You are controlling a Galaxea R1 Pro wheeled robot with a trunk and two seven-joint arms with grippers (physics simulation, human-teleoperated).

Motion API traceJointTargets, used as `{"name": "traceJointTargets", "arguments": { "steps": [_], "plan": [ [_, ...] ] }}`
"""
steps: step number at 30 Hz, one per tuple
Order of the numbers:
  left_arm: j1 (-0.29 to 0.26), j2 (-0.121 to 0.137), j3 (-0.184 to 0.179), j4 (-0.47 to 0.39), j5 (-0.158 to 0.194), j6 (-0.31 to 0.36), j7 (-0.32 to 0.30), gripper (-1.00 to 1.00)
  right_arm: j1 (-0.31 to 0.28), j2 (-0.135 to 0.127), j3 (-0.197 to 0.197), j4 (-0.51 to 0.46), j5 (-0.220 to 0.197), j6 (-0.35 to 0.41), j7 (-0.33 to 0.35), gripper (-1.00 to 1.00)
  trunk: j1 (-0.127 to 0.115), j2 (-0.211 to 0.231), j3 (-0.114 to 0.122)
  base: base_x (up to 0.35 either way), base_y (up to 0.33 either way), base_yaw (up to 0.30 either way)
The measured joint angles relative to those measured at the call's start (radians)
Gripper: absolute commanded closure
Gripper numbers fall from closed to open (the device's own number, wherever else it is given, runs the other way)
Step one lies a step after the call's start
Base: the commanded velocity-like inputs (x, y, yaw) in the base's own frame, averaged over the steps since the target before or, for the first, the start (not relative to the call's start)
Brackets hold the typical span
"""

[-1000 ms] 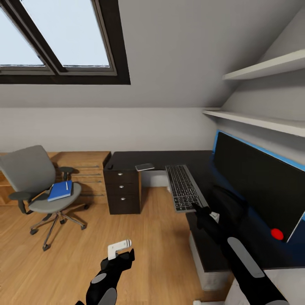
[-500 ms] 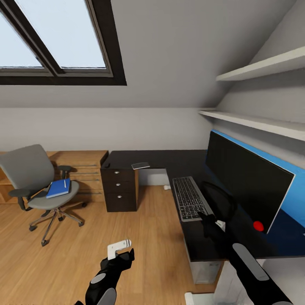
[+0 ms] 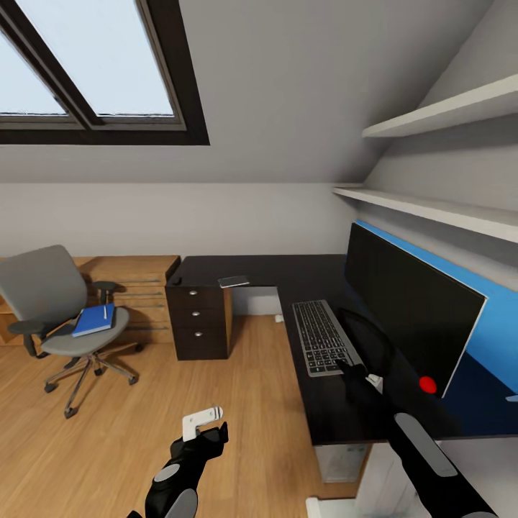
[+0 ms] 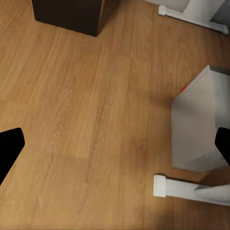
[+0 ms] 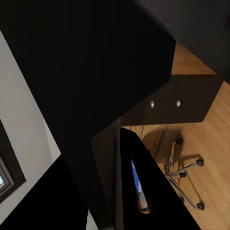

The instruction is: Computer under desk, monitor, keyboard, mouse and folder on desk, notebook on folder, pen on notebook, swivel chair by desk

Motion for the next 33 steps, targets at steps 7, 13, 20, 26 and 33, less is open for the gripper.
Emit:
{"name": "traceJointTargets", "arguments": {
  "steps": [7, 13, 20, 26, 33],
  "plan": [
    [0.0, 0.0, 0.0, 0.0, 0.001, 0.0, -0.001, -1.0, 0.0, 0.002, 0.001, -0.001, -0.004, 0.0, 0.001, 1.0, 0.0, 0.0, 0.0, 0.081, -0.001, 0.0],
    [0.0, 0.0, -0.001, 0.0, 0.001, 0.0, -0.001, -1.0, 0.0, 0.009, 0.007, -0.01, -0.006, -0.001, 0.041, 1.0, 0.0, 0.0, 0.0, 0.004, 0.0, 0.0],
    [0.0, 0.0, -0.001, 0.0, 0.002, 0.0, -0.002, -1.0, 0.0, 0.011, 0.007, -0.011, -0.007, -0.002, 0.052, 1.0, 0.0, 0.0, 0.0, 0.0, 0.0, 0.0],
    [0.0, 0.0, -0.001, 0.0, 0.002, 0.0, -0.002, -1.0, 0.0, 0.011, 0.008, -0.011, -0.008, -0.002, 0.052, 1.0, 0.0, 0.0, 0.0, 0.0, 0.0, 0.0],
    [0.0, 0.0, -0.001, 0.0, 0.003, 0.001, -0.003, -1.0, 0.0, 0.011, 0.008, -0.011, -0.017, -0.002, 0.052, 1.0, 0.0, 0.0, 0.0, 0.0, 0.0, 0.0]
  ]
}}
